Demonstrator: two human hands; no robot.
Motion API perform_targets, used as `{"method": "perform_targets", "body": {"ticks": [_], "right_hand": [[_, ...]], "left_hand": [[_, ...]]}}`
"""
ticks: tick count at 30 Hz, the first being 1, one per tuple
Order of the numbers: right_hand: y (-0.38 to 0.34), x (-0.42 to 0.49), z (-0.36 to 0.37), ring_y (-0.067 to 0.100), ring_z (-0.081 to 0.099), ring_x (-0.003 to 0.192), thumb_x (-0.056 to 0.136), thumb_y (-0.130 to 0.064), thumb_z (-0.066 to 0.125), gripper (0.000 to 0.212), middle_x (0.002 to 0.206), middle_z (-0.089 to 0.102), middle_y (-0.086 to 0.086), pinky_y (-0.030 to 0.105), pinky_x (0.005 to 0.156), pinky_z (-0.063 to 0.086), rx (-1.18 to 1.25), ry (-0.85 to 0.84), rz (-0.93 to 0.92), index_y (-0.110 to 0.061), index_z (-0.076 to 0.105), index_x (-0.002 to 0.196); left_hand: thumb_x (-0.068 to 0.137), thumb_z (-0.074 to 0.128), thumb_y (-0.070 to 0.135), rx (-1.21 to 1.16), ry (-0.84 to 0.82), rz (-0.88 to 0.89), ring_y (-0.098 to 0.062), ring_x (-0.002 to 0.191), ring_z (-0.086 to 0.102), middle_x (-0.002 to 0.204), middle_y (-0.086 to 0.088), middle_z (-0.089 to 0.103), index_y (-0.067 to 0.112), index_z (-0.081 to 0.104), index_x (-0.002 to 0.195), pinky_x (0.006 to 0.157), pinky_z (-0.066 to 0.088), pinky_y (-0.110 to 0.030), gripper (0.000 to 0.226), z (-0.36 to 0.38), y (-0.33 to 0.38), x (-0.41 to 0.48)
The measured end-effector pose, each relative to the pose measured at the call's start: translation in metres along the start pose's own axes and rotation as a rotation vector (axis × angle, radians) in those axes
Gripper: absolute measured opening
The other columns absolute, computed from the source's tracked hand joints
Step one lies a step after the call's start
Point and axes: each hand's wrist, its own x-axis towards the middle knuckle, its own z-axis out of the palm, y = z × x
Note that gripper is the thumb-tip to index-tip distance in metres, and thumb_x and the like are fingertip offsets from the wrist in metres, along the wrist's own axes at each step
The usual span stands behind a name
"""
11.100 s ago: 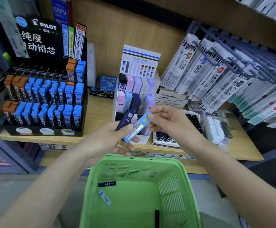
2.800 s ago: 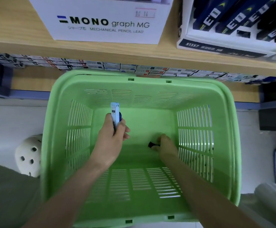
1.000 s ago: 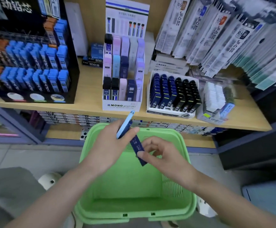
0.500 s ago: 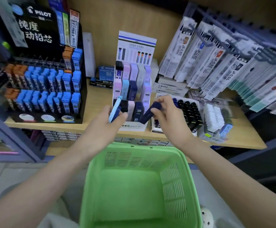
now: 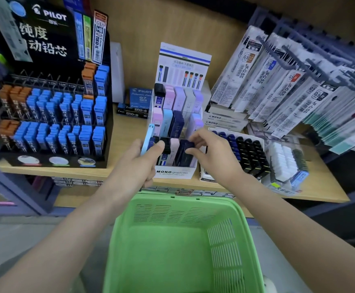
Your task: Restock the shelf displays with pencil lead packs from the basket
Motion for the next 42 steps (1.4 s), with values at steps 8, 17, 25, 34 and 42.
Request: {"method": "perform_targets", "body": {"ticks": [8,17,25,34,42], "right_hand": [[0.012,0.001,0.003,0.016,0.053,0.086,0.081,-0.017,0.072,0.009,0.085,0.056,-0.006,0.021,0.08,0.038,-0.082,0.01,-0.059,-0.013,0.065,0.085],[0.005,-0.002,0.006,0.017,0.053,0.081,0.082,-0.014,0.071,0.017,0.087,0.052,-0.005,0.027,0.08,0.044,-0.193,0.065,-0.184,-0.011,0.064,0.097],[-0.053,-0.01,-0.013,-0.002,0.053,0.067,0.086,-0.016,0.066,0.014,0.088,0.06,-0.013,0.008,0.06,0.044,0.464,-0.123,0.123,-0.019,0.064,0.101],[-0.053,-0.022,-0.014,0.001,0.052,0.06,0.075,-0.012,0.077,0.024,0.075,0.06,-0.006,0.008,0.061,0.043,0.447,-0.236,0.252,-0.021,0.057,0.086],[-0.038,-0.039,-0.043,0.006,0.061,0.056,0.087,-0.003,0.06,0.01,0.073,0.063,0.009,0.016,0.06,0.053,0.843,0.069,0.389,-0.007,0.057,0.096]], "left_hand": [[0.096,0.049,0.031,-0.113,0.002,-0.075,-0.011,0.042,0.031,0.058,0.002,0.04,0.014,0.05,0.091,0.035,0.026,-0.021,0.018,0.002,0.002,0.012],[0.098,0.033,0.022,-0.341,-0.05,-0.185,-0.01,0.028,0.031,0.043,0.003,0.042,0.008,0.051,0.083,0.031,0.023,-0.013,0.027,0.011,0.007,0.022],[0.102,0.034,0.026,-0.061,-0.157,-0.014,-0.006,0.044,0.035,0.06,0.0,0.047,0.006,0.055,0.086,0.039,0.03,-0.017,0.033,0.012,0.005,0.004],[0.103,0.031,0.028,-0.006,-0.202,-0.006,-0.007,0.04,0.034,0.057,-0.001,0.055,0.01,0.054,0.08,0.035,0.027,-0.016,0.037,0.019,-0.001,-0.001],[0.102,0.033,0.026,0.057,-0.192,0.018,-0.009,0.043,0.032,0.062,-0.001,0.049,0.014,0.058,0.097,0.038,0.025,-0.018,0.028,0.03,-0.004,-0.001]]}}
